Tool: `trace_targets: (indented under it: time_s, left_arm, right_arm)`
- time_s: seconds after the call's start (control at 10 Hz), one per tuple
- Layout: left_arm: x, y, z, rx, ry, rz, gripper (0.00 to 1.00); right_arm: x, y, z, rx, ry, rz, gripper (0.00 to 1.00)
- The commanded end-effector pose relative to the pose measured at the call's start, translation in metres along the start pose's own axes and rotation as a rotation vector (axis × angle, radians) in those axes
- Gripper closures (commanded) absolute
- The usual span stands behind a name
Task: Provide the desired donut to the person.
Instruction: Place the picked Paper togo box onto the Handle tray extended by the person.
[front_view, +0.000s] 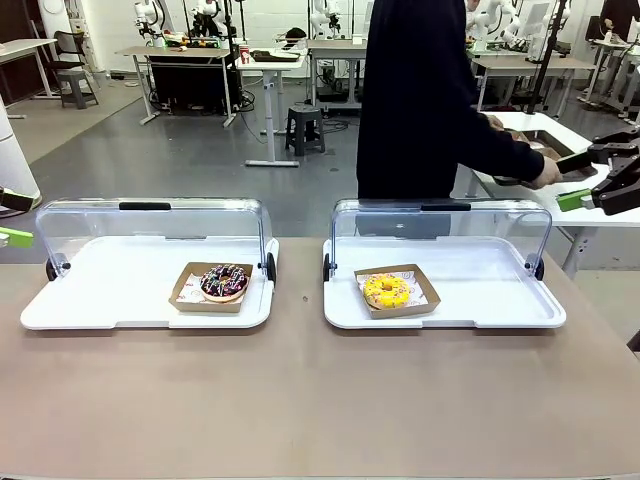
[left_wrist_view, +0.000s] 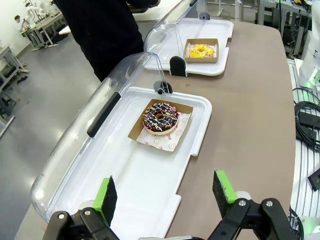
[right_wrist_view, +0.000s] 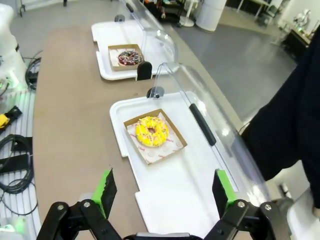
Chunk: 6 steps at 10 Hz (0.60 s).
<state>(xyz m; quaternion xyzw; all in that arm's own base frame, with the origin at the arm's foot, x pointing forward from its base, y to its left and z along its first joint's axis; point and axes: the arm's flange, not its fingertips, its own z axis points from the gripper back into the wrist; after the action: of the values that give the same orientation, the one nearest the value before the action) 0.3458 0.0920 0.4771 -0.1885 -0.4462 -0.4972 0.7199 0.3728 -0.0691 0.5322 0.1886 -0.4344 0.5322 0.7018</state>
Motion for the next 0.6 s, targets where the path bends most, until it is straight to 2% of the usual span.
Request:
trace_targets:
  time_s: [0.0,0.3,0.4,0.5]
  left_arm:
    - [0.000,0.000,0.001,-0.001,-0.016,0.012,0.00]
    - [0.000,0.000,0.001,-0.001,-0.016,0.012,0.00]
    - [0.000,0.000,0.001,-0.001,-0.016,0.012,0.00]
    - [0.000,0.000,0.001,-0.001,-0.016,0.012,0.00]
  right_arm:
    - [-0.004,0.005,-0.005,0.007,-0.010,-0.046,0.00]
    - [-0.002,0.013,0.001,-0.090,0.013,-0.042,0.00]
    - [-0.008,0.002,0.001,-0.007,0.007,-0.031,0.00]
    - [-0.008,0.002,0.001,-0.007,0.007,-0.031,0.00]
